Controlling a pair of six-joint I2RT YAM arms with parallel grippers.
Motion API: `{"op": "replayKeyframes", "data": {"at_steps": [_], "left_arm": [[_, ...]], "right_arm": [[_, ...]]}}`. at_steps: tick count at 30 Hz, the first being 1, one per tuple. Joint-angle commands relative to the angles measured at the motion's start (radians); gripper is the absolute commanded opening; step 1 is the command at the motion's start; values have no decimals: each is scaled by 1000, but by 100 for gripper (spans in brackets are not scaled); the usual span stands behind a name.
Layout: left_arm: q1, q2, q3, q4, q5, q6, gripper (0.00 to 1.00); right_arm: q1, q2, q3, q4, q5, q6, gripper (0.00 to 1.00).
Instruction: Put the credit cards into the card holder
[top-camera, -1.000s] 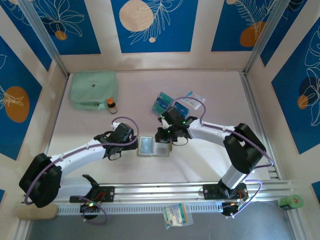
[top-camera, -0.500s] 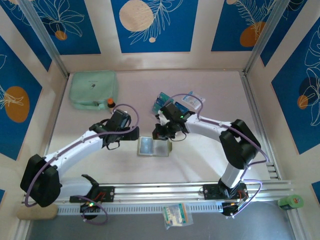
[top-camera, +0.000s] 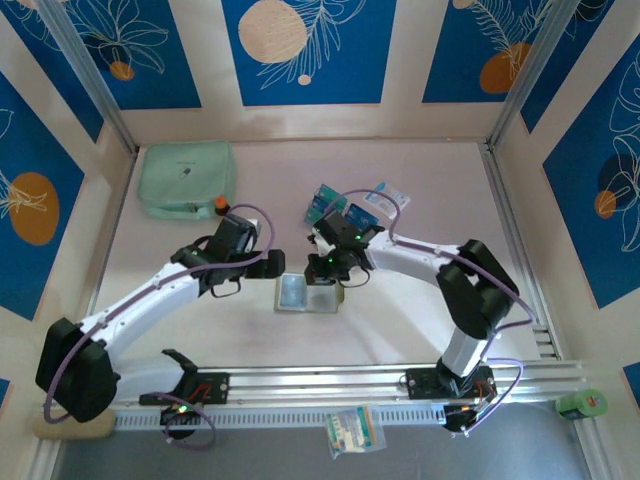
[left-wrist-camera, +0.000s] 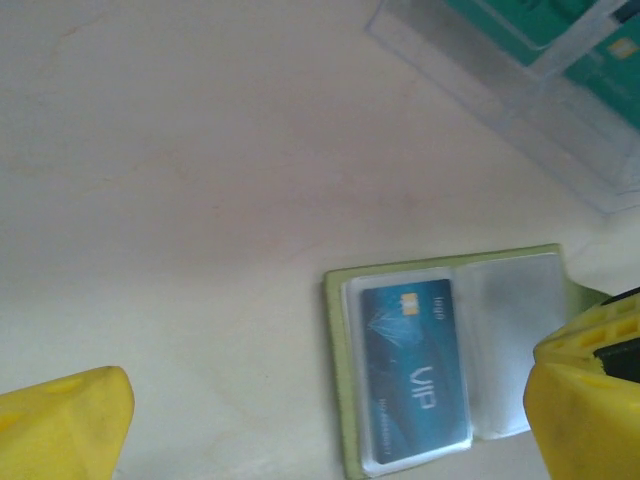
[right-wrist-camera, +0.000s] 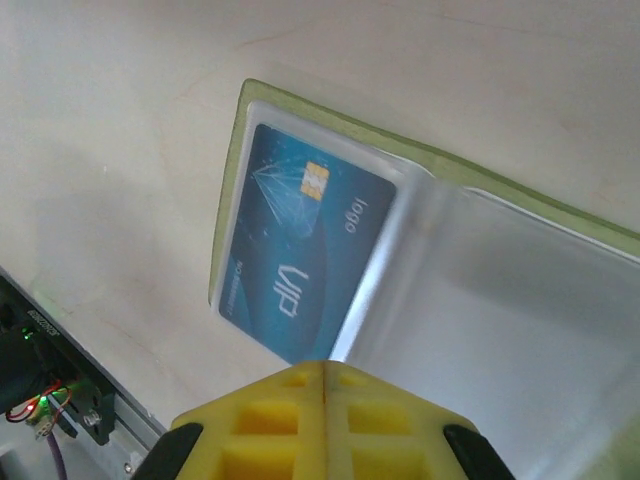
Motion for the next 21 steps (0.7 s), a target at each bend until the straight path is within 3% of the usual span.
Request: {"op": "replayKeyframes", "data": {"at_steps": [1, 21], "left_arm": [[-26, -21, -35, 95, 61, -45, 100], [-114, 162, -109, 341, 9, -82, 100]], "right_arm": [[-21, -67, -50, -16, 91, 1, 0], [-14, -98, -107, 48, 195, 41, 0]]}}
